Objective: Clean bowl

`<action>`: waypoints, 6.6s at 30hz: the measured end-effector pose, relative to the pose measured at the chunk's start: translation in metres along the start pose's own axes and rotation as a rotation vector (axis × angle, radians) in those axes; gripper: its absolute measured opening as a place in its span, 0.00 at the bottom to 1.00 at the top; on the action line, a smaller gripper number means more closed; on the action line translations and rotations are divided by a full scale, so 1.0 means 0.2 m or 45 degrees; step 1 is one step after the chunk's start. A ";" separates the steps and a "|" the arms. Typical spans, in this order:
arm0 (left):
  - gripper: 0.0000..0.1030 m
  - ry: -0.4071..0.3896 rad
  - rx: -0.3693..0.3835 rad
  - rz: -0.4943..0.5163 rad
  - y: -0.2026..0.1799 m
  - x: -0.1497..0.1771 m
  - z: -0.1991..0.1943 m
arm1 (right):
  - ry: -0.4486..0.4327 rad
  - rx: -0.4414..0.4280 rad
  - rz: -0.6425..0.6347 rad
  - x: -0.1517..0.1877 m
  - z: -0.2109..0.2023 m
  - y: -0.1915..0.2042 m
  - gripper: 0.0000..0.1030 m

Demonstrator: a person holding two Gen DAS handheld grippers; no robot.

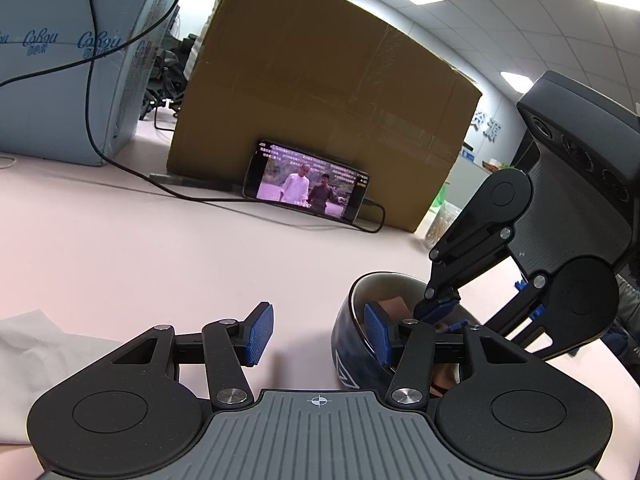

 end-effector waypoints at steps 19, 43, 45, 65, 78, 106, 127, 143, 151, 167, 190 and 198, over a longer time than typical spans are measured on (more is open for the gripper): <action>0.49 0.024 0.021 0.000 -0.01 0.01 0.01 | -0.064 -0.052 -0.071 0.11 -0.11 0.01 0.17; 0.49 0.022 0.011 0.014 -0.02 0.01 -0.01 | -0.092 -0.030 -0.066 0.21 -0.29 0.07 0.17; 0.49 0.021 0.010 0.017 -0.03 0.01 -0.01 | -0.080 -0.026 -0.069 0.21 -0.31 0.11 0.17; 0.49 0.023 0.012 0.011 -0.03 0.01 -0.01 | -0.082 0.054 -0.035 0.08 -0.21 0.16 0.16; 0.49 0.022 0.011 0.013 -0.02 0.01 -0.01 | -0.106 0.041 -0.045 -0.09 0.03 0.02 0.17; 0.49 0.020 0.009 0.017 -0.03 0.01 -0.02 | -0.082 0.066 -0.038 -0.16 -0.05 -0.06 0.36; 0.49 0.019 0.010 0.016 -0.03 0.01 -0.02 | 0.001 0.137 -0.118 -0.16 -0.02 -0.05 0.38; 0.49 0.019 0.009 0.017 -0.03 0.01 -0.01 | -0.128 -0.045 0.176 -0.08 0.14 -0.14 0.40; 0.49 0.018 0.007 0.018 -0.03 0.01 -0.02 | -0.285 -0.032 0.162 -0.09 0.12 -0.07 0.11; 0.49 0.016 0.007 0.012 -0.04 0.01 -0.02 | -0.625 0.047 0.458 -0.01 0.00 -0.08 0.08; 0.49 -0.025 0.030 -0.052 -0.01 -0.01 -0.05 | -1.326 0.408 1.045 0.39 -0.45 0.03 0.08; 0.44 -0.037 0.037 -0.084 -0.01 -0.03 -0.05 | -1.115 0.472 1.311 0.50 -0.31 0.15 0.09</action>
Point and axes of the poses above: each gripper's, at about its wrist camera, not at the fingertips, and z roughly the way its jaws point, y to its left, x to its underside, the point moved 9 cm from there along z, roughly the way its jaws point, and after that the axes turned 6 degrees about x, right-handed, at the moved point
